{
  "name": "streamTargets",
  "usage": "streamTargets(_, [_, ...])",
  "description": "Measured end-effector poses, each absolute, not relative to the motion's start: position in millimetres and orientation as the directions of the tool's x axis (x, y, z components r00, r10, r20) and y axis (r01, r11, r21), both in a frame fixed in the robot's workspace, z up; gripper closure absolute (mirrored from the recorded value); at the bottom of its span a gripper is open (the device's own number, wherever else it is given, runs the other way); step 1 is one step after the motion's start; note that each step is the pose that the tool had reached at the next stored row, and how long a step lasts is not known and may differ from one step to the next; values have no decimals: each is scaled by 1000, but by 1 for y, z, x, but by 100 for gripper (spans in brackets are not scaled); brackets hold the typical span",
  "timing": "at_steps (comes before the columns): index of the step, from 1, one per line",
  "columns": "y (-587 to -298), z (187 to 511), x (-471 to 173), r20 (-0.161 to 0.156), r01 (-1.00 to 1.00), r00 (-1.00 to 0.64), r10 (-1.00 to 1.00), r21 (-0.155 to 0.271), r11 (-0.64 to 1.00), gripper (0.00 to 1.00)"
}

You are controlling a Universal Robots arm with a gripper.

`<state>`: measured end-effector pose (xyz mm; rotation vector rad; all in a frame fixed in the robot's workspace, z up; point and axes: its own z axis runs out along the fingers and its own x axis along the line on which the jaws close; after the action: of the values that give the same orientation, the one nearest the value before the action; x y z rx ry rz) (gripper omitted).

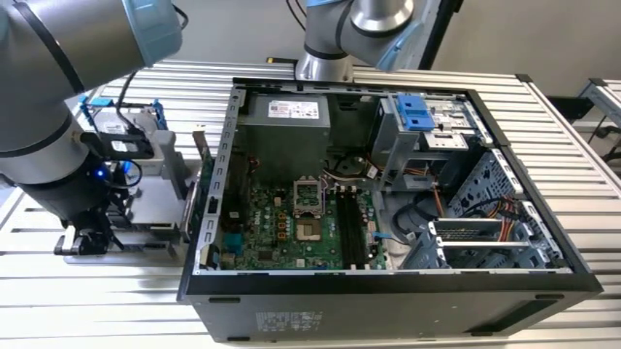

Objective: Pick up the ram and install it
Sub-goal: 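Pick up the ram and move it above insertion slot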

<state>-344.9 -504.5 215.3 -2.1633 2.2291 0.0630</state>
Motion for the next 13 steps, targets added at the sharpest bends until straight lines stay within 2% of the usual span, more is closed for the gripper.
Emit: streamTargets(13, [-508,194,-349,-51,-999,-32,-998,5,32,0])
